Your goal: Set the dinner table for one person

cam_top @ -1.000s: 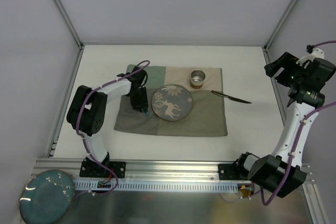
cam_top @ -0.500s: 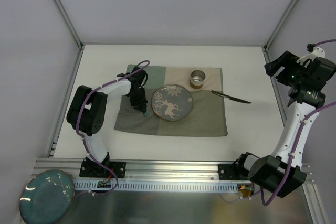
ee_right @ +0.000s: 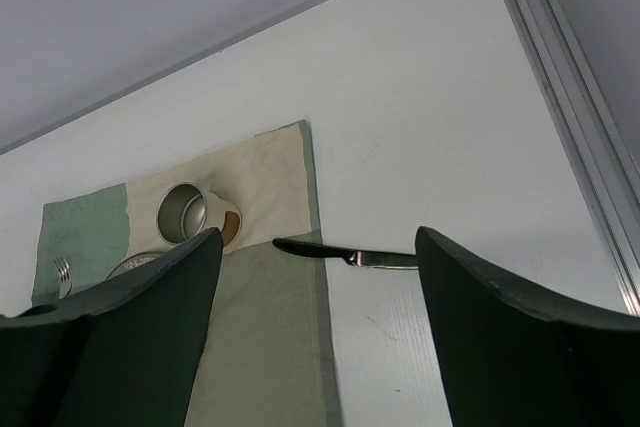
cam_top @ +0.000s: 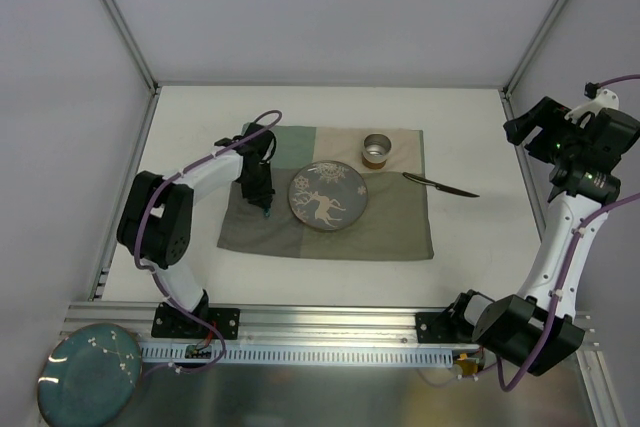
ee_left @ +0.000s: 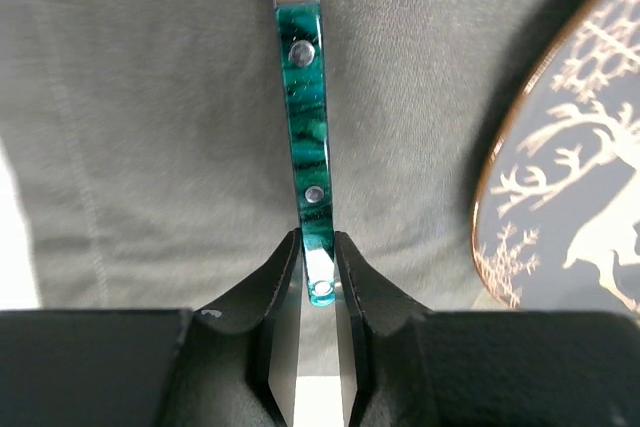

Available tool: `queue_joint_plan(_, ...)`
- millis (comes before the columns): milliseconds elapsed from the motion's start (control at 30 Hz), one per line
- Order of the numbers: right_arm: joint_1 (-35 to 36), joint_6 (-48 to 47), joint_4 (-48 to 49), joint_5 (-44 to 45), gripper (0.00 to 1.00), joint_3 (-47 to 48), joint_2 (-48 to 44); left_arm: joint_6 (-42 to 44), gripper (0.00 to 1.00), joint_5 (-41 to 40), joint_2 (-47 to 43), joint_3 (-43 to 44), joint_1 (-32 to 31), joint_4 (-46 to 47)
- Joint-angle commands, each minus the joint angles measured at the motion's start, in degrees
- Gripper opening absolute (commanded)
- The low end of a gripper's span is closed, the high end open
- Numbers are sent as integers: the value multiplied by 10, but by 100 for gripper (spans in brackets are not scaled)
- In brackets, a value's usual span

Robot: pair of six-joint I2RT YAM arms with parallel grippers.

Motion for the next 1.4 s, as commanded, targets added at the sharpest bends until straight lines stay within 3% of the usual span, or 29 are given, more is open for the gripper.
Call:
queue_joint_plan(0, -4, 2, 21, -1, 82, 24, 4, 17, 0, -24, -49, 2, 5, -25)
queue_joint_plan(300, -4, 2, 21, -6, 82, 28, 6, 27, 0, -23, -59, 9, 2, -30)
queue_joint_plan(867, -4, -6, 20, -11, 82, 21, 4, 55, 0, -41, -7, 26, -40, -26)
queue_joint_plan(1367, -8, -13, 11, -18, 82, 23, -2, 54, 0, -38, 30, 6, -41, 6)
